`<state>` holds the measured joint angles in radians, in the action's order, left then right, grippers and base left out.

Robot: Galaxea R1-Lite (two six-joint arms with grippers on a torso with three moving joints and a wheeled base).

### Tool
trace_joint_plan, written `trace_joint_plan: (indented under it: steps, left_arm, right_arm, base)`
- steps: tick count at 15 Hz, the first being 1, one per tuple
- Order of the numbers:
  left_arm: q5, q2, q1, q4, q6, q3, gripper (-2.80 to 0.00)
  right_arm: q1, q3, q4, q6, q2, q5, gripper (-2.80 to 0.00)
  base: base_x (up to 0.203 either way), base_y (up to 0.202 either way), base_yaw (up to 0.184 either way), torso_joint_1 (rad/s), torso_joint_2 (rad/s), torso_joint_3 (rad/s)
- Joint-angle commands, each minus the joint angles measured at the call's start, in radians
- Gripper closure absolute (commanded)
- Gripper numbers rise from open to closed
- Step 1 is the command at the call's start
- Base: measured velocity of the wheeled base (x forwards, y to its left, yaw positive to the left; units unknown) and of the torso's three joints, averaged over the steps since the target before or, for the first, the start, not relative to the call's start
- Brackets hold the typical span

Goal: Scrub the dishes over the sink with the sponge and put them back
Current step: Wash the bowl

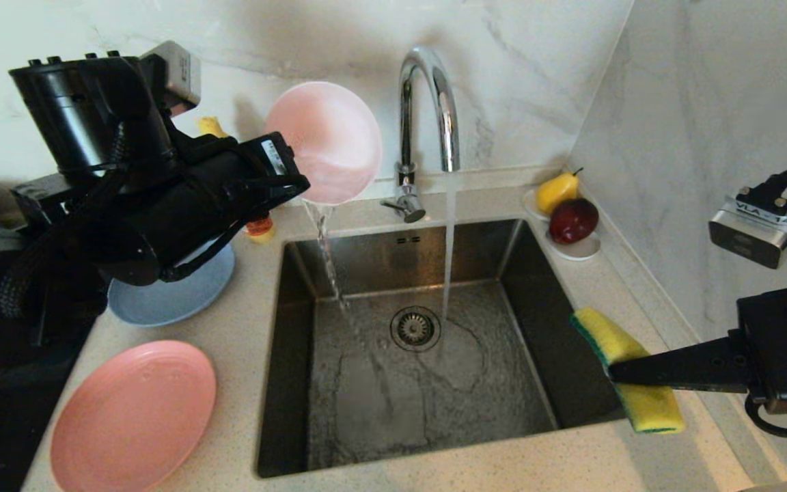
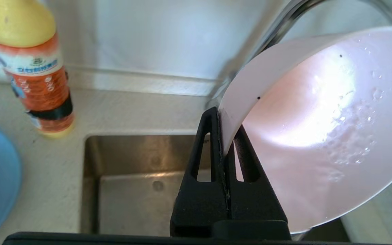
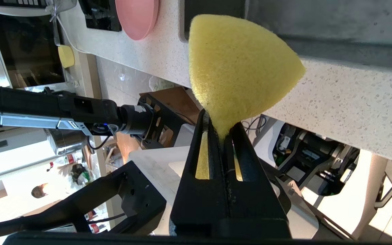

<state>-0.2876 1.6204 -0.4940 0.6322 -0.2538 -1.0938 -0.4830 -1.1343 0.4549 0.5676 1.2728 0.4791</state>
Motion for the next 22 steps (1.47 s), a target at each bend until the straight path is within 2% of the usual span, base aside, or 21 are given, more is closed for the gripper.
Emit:
trace_joint_plan:
  steps: [1,2,4,12,13,16,18,20,22]
  left_arm:
    - [0.088,-0.035,0.035,0.119,0.0,0.067,0.0]
    - [0.144,-0.061,0.054,0.168,0.002,0.092,0.0]
    - [0.196,-0.096,0.073,0.196,0.017,0.116,0.0]
    - [0.206,-0.117,0.077,0.195,0.016,0.13,0.0]
    - [0.211,-0.122,0.077,0.165,0.016,0.132,0.0]
    - [0.223,-0.15,0.076,-0.136,0.011,0.129,0.0]
    - [0.236,-0.179,0.077,-0.341,-0.029,0.119,0.0]
    - [0.238,-0.196,0.076,-0.551,-0.07,0.112,0.0]
    - [0.246,-0.204,0.067,-0.778,-0.076,0.116,0.0]
  right_arm:
    - [-0.002,-0.001,0.002,0.003,0.01,0.009,0.0]
    - [-0.002,-0.002,0.002,0.003,0.011,0.013,0.0]
    - [-0.002,-0.003,0.001,0.004,0.016,0.015,0.0]
    - [-0.003,-0.005,0.002,0.006,0.014,0.033,0.0]
    - [-0.003,-0.012,0.002,0.006,0.013,0.033,0.0]
    - [-0.006,-0.016,0.004,0.007,-0.004,0.054,0.0]
    - [-0.009,-0.019,0.009,0.017,-0.024,0.133,0.0]
    - [-0.028,-0.024,0.014,0.017,-0.025,0.147,0.0]
    - [-0.071,-0.035,0.02,0.019,-0.013,0.145,0.0]
  base:
    - [0.0,0.0,0.0,0.0,0.0,0.0]
    - [0.0,0.0,0.0,0.0,0.0,0.0]
    - [0.0,0.0,0.0,0.0,0.0,0.0]
    - [0.0,0.0,0.0,0.0,0.0,0.0]
    - [0.0,0.0,0.0,0.0,0.0,0.0]
    - [0.0,0.0,0.0,0.0,0.0,0.0]
    - [0.0,0.0,0.0,0.0,0.0,0.0]
    - [0.0,0.0,0.0,0.0,0.0,0.0]
    - [0.0,0.0,0.0,0.0,0.0,0.0]
